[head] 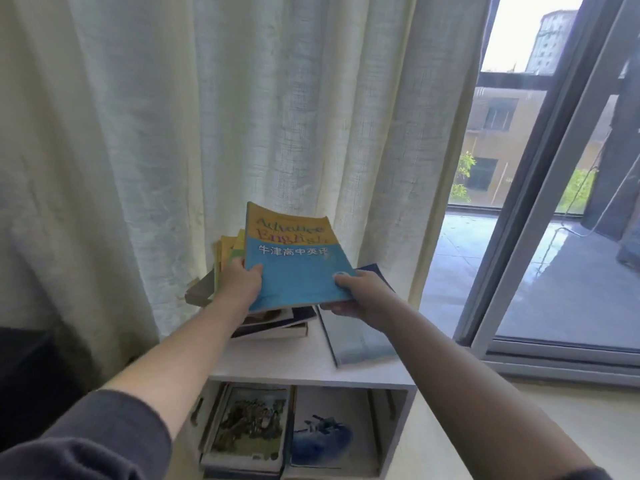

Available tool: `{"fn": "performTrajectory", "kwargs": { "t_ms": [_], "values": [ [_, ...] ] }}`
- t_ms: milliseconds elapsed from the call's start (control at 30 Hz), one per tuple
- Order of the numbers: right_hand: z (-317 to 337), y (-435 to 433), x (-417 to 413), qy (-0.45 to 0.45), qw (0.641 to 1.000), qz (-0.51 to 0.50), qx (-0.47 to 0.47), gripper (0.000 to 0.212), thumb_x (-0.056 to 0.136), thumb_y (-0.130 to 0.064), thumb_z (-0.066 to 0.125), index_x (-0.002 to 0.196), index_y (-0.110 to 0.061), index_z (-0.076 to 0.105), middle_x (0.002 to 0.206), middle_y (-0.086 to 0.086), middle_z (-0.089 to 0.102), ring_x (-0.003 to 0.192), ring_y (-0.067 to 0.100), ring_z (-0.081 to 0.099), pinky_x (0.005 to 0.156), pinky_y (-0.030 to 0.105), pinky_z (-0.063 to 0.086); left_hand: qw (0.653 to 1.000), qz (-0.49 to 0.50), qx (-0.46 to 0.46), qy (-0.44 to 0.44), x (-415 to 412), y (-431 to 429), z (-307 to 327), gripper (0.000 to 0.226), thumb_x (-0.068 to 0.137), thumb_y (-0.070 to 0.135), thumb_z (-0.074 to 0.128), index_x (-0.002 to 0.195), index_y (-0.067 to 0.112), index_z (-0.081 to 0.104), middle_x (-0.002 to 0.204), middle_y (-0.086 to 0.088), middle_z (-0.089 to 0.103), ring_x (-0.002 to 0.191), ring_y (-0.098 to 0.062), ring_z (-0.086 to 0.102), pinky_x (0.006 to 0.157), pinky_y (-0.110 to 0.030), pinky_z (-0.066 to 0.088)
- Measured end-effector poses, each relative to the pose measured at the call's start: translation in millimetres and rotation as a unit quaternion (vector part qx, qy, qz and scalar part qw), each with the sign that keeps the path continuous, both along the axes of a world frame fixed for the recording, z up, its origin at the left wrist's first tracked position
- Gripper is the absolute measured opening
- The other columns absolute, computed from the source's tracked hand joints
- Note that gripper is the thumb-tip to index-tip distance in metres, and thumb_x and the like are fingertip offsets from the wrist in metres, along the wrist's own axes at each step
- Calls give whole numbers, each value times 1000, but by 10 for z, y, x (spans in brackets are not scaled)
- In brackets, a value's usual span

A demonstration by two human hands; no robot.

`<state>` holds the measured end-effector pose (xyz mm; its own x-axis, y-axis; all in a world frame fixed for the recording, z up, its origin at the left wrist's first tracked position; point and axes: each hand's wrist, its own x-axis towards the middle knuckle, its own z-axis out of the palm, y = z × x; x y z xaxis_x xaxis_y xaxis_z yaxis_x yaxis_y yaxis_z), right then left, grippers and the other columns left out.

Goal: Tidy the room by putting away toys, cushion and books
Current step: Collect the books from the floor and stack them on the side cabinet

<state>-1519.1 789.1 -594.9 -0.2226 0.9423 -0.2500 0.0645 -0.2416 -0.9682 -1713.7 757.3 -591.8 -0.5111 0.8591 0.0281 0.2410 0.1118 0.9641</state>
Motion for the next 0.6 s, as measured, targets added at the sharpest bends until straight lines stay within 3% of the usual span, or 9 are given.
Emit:
{"fn": "performTrajectory", "kwargs": {
  "t_ms": [100, 167, 233, 300, 367, 467, 500, 567, 600],
  "values": [
    [29, 205, -284, -40, 998, -20, 40, 23, 98, -15, 52, 116, -2, 52, 86, 10, 67, 61, 19, 68, 55, 29, 60, 984, 41, -37, 167, -248, 197, 42, 32, 97, 21, 49, 127, 10, 49, 123, -11, 60, 89, -22, 54, 68, -29, 43],
    [7, 331, -444, -122, 989, -13, 78, 26, 97, -18, 50, 114, 1, 54, 79, 9, 65, 54, 16, 62, 54, 27, 56, 944, 10, -113, 310, -388, 323, -14, 45, 97, 32, 45, 137, 11, 37, 135, -12, 49, 106, -28, 53, 84, -39, 46],
    [-77, 411, -510, -238, 965, 13, 111, 31, 96, -29, 51, 111, -2, 56, 87, 10, 63, 60, 15, 57, 56, 28, 49, 886, -46, -214, 409, -433, 390, -137, 57, 99, 42, 33, 147, 13, 24, 151, -12, 27, 133, -32, 34, 106, -51, 33],
    [-175, 449, -469, -310, 937, 18, 157, 39, 94, -41, 52, 118, -9, 55, 105, 8, 63, 77, 16, 57, 62, 27, 45, 860, -68, -249, 440, -424, 407, -239, 60, 100, 43, 20, 151, 12, 14, 160, -9, 5, 146, -28, 8, 114, -56, 14],
    [-254, 479, -380, -346, 918, 8, 192, 48, 93, -49, 51, 127, -16, 52, 113, 3, 63, 90, 16, 58, 68, 29, 43, 847, -57, -249, 466, -404, 432, -242, 60, 101, 40, 15, 152, 10, 9, 161, -7, -4, 147, -25, -1, 115, -59, 5],
    [-436, 529, -153, -363, 914, 0, 179, 23, 96, -41, 41, 101, -21, 50, 92, -3, 56, 87, 18, 54, 72, 31, 41, 830, -51, -192, 521, -306, 434, -238, 59, 101, 40, 16, 151, 9, 13, 161, -7, 4, 148, -24, 3, 116, -58, 5],
    [-524, 558, -56, -390, 905, -7, 170, 24, 95, -40, 38, 98, -19, 49, 94, 1, 54, 93, 22, 53, 77, 32, 41, 831, -64, -146, 533, -233, 413, -262, 60, 101, 42, 17, 152, 11, 15, 161, -6, 7, 148, -23, 4, 117, -56, 7],
    [-681, 574, 161, -452, 883, -39, 117, 42, 92, -44, 41, 122, -16, 51, 123, 10, 54, 115, 30, 51, 95, 41, 39, 832, -118, -90, 535, -27, 344, -321, 61, 101, 47, 17, 152, 15, 14, 161, -3, 7, 148, -20, 2, 118, -52, 7],
    [-751, 560, 265, -496, 863, -44, 84, 56, 92, -46, 45, 139, -17, 40, 139, 11, 46, 127, 33, 45, 102, 46, 35, 824, -142, -81, 542, 84, 313, -364, 62, 100, 50, 17, 152, 16, 15, 161, -3, 7, 148, -19, 2, 119, -51, 6]
  ]
}}
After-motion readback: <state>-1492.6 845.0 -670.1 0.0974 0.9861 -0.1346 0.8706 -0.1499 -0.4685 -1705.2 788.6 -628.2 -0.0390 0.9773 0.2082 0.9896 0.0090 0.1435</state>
